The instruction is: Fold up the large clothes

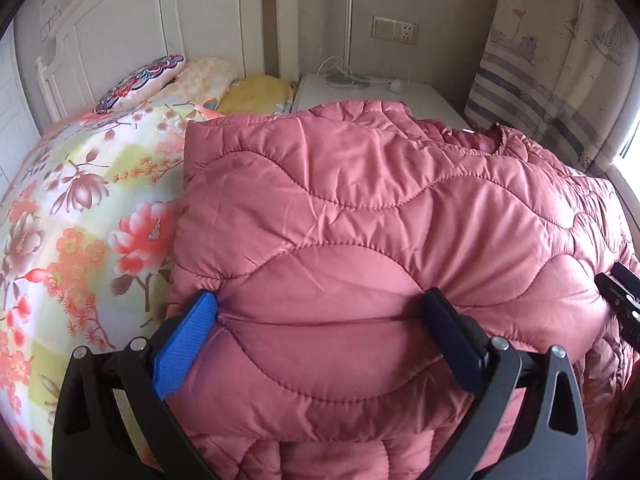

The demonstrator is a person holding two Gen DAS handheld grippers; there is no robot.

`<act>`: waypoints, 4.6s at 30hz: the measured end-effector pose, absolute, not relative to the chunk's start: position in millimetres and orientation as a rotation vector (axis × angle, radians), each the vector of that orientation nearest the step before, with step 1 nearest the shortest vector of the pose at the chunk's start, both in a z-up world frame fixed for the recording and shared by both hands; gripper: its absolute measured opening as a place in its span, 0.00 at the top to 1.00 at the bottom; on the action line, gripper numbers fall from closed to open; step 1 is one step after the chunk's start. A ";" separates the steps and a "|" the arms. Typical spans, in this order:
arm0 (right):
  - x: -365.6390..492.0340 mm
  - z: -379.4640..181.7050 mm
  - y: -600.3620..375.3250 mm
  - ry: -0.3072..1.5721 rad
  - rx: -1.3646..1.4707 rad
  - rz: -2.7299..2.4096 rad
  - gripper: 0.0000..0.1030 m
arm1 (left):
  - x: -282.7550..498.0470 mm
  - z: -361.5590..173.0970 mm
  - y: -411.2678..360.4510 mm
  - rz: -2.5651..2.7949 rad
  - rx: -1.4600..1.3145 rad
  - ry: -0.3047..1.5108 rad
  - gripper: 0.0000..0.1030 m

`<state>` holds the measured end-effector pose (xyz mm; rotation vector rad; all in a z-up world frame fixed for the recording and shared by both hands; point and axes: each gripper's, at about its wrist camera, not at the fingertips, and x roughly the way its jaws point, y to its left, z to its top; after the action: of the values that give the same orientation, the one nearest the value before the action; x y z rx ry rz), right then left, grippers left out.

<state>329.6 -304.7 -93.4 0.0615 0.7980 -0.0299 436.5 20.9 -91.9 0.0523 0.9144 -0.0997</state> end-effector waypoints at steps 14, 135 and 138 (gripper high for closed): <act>328.5 -93.5 -304.3 0.797 0.060 -0.032 0.29 | 404.7 -103.9 -33.8 -0.170 0.113 0.875 0.02; 85.5 -106.2 -306.3 0.896 -0.066 0.127 0.04 | 119.8 -112.7 26.0 -0.160 0.181 0.844 0.02; 68.9 -98.2 -315.9 0.867 -0.082 0.098 0.04 | 106.3 -109.3 36.1 -0.155 0.149 0.832 0.02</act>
<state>68.9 -315.9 -98.2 -0.0820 0.8666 0.0980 106.3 36.1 -109.3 0.1493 0.8316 -0.1551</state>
